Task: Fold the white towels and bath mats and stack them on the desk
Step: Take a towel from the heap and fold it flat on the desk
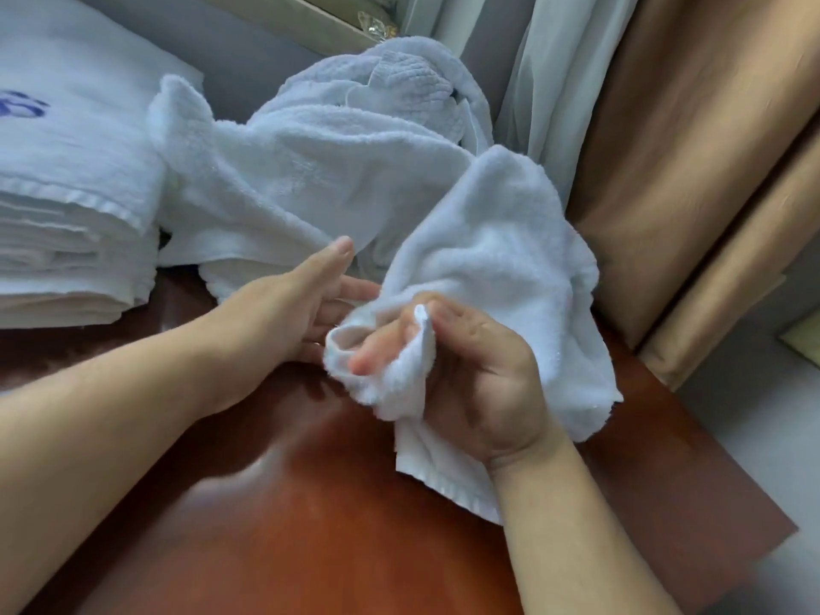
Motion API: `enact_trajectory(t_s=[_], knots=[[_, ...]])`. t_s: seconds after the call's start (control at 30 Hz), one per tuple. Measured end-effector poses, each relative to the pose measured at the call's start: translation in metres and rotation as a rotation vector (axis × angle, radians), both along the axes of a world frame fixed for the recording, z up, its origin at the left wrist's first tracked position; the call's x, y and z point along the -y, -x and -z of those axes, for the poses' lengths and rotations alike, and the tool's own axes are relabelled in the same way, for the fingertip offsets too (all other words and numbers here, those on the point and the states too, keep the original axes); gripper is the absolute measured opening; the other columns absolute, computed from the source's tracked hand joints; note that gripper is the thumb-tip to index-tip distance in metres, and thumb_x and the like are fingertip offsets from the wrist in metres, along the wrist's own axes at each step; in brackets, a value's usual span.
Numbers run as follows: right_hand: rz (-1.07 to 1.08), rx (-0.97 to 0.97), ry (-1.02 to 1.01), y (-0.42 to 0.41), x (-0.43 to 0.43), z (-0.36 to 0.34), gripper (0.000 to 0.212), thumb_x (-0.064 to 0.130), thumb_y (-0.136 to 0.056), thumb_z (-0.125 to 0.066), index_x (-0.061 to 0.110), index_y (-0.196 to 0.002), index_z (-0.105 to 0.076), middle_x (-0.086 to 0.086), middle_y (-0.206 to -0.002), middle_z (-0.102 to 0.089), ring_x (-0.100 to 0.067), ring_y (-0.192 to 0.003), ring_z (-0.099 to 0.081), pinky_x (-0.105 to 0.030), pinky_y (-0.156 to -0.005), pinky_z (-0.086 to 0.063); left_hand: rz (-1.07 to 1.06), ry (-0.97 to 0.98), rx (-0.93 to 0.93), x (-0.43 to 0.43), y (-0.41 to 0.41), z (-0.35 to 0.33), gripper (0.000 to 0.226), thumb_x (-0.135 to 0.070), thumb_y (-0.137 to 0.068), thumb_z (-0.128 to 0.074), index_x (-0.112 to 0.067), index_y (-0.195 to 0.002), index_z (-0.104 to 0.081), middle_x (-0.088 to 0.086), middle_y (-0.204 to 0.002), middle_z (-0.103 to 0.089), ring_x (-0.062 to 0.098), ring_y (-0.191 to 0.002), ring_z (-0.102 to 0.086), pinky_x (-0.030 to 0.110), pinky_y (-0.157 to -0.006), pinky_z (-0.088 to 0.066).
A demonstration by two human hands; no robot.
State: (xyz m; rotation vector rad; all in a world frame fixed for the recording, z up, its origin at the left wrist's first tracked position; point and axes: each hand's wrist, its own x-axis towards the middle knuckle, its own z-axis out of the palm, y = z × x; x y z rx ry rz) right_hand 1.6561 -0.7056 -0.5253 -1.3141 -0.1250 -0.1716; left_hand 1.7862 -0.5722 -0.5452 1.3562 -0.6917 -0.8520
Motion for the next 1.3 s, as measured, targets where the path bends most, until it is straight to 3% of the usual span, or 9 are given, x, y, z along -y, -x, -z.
enact_trajectory(t_s=[0.13, 0.33, 0.5, 0.6, 0.67, 0.8, 1.03, 1.17, 1.3], knots=[[-0.176, 0.031, 0.029, 0.001, -0.005, -0.004, 0.031, 0.024, -0.093, -0.046, 0.011, -0.069, -0.062, -0.011, -0.069, -0.068, -0.036, -0.082, -0.050, -0.049, -0.080, -0.039, 0.039, -0.113, 0.337, -0.002, 0.005, -0.004, 0.048, -0.059, -0.092, -0.053, -0.018, -0.100, -0.077, 0.017, -0.100, -0.074, 0.028, -0.091, -0.070, 0.051, -0.094, -0.051], [-0.139, 0.104, -0.132, 0.012, 0.003, -0.014, 0.035, 0.036, -0.087, -0.068, 0.005, -0.070, -0.063, -0.015, -0.065, -0.065, -0.033, -0.068, -0.068, -0.038, -0.070, -0.056, -0.079, 0.047, 0.102, -0.004, 0.006, -0.003, 0.026, -0.032, -0.099, -0.058, -0.011, -0.103, -0.074, 0.016, -0.101, -0.075, 0.025, -0.085, -0.065, 0.041, -0.083, -0.052], [1.026, 0.121, 0.151, 0.011, 0.027, -0.013, 0.033, 0.038, -0.087, -0.055, 0.024, -0.057, -0.060, 0.004, -0.059, -0.058, -0.014, -0.057, -0.055, -0.026, -0.053, -0.042, -0.205, 0.105, -0.046, -0.007, 0.004, -0.002, 0.026, -0.028, -0.103, -0.054, -0.024, -0.095, -0.078, 0.001, -0.093, -0.078, 0.016, -0.078, -0.073, 0.026, -0.064, -0.056], [1.442, -0.023, 0.502, 0.005, 0.044, -0.003, 0.015, 0.041, -0.089, -0.060, 0.030, -0.095, -0.070, 0.021, -0.087, -0.066, 0.006, -0.081, -0.061, -0.017, -0.072, -0.045, -0.282, 0.094, 0.009, -0.004, 0.003, -0.001, 0.023, -0.028, -0.104, -0.052, -0.024, -0.099, -0.075, -0.003, -0.088, -0.076, 0.012, -0.072, -0.069, 0.023, -0.062, -0.053], [1.342, -0.206, 0.552, 0.003, 0.058, 0.005, 0.043, 0.054, -0.089, -0.062, 0.025, -0.122, -0.063, 0.015, -0.114, -0.060, -0.002, -0.102, -0.058, -0.021, -0.086, -0.046, -0.277, 0.124, 0.043, -0.004, 0.001, 0.001, 0.022, -0.029, -0.104, -0.053, -0.027, -0.096, -0.073, -0.005, -0.086, -0.072, 0.012, -0.075, -0.065, 0.022, -0.063, -0.053], [1.254, -0.475, 0.723, 0.002, 0.069, 0.015, 0.053, 0.065, -0.085, -0.062, 0.023, -0.116, -0.067, 0.000, -0.118, -0.065, -0.022, -0.111, -0.061, -0.043, -0.097, -0.052, 0.004, 0.198, 0.190, -0.009, 0.004, 0.000, 0.033, -0.039, -0.089, -0.073, -0.026, -0.119, -0.067, -0.003, -0.109, -0.076, 0.015, -0.099, -0.073, 0.024, -0.079, -0.059], [1.455, -0.078, 0.481, 0.001, 0.061, 0.011, 0.020, 0.048, -0.091, -0.065, 0.028, -0.093, -0.064, 0.011, -0.088, -0.070, 0.000, -0.077, -0.066, -0.019, -0.066, -0.047, -0.031, 0.065, 0.370, -0.006, 0.008, 0.000, 0.039, -0.013, -0.082, -0.082, -0.023, -0.116, -0.067, -0.001, -0.104, -0.077, 0.016, -0.098, -0.074, 0.047, -0.094, -0.057], [1.323, 0.152, 0.215, 0.002, 0.054, 0.002, 0.021, 0.044, -0.090, -0.068, 0.025, -0.097, -0.067, 0.005, -0.098, -0.075, -0.010, -0.095, -0.072, -0.030, -0.083, -0.058, -0.051, 0.085, 0.308, -0.006, 0.005, 0.003, 0.013, -0.026, -0.094, -0.070, -0.027, -0.107, -0.073, -0.002, -0.102, -0.077, 0.017, -0.096, -0.074, 0.048, -0.093, -0.055], [0.982, 0.251, 0.205, 0.001, 0.044, -0.001, 0.024, 0.033, -0.093, -0.066, 0.016, -0.109, -0.062, 0.001, -0.107, -0.074, -0.021, -0.109, -0.070, -0.041, -0.095, -0.056, -0.057, 0.153, 0.236, -0.007, 0.006, 0.004, 0.039, -0.045, -0.089, -0.068, -0.035, -0.126, -0.063, -0.010, -0.116, -0.073, 0.010, -0.107, -0.070, 0.037, -0.093, -0.056]])
